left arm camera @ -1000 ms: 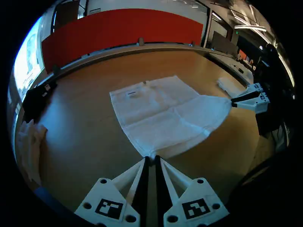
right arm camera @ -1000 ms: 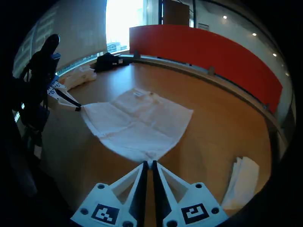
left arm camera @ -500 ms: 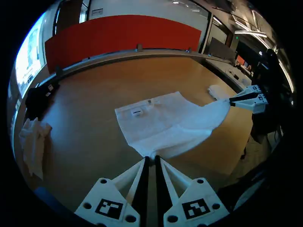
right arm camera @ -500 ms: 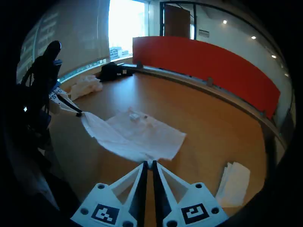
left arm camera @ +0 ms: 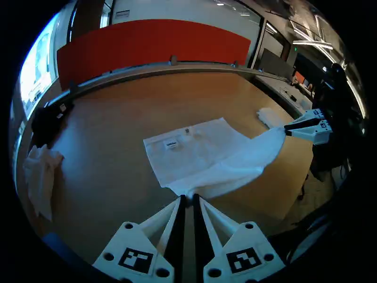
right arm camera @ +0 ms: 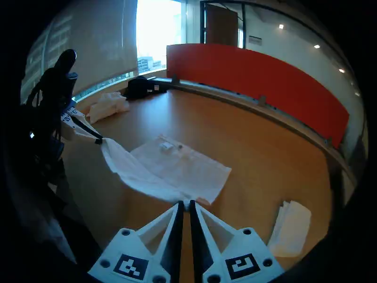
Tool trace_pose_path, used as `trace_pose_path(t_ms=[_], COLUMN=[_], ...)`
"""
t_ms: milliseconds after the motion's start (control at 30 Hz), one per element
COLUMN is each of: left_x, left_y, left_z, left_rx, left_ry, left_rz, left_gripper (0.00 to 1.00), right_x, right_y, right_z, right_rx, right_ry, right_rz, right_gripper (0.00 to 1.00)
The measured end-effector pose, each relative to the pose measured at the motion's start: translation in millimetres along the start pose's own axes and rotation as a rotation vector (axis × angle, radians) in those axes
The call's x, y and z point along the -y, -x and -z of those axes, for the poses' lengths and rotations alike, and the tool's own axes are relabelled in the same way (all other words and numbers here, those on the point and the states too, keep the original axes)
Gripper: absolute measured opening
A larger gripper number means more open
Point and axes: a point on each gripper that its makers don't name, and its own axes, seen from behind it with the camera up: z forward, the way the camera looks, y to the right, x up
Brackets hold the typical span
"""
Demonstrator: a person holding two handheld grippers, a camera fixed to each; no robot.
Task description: Fold towel
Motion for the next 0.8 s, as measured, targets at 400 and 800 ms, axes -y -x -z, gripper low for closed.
trace_pose_path(t_ms=[400,800], left_x=[23.0,46.7], left_y=[-32,-48], left_z=[-29.6,-71.5], left_rx=[-0.031,-0.016], left_ry=[-0.022,-0.04], left_rz=[0.01,0.026], left_gripper=[0.12,0.12], right_x=[-31,-57], right_y=[-16,-18], right_z=[-35.6,-77.9], right_rx=[-0.003,0.027], right_ry=[0.024,0.052], right_rz=[0.005,-0.006], right_gripper=[0.1,0.1])
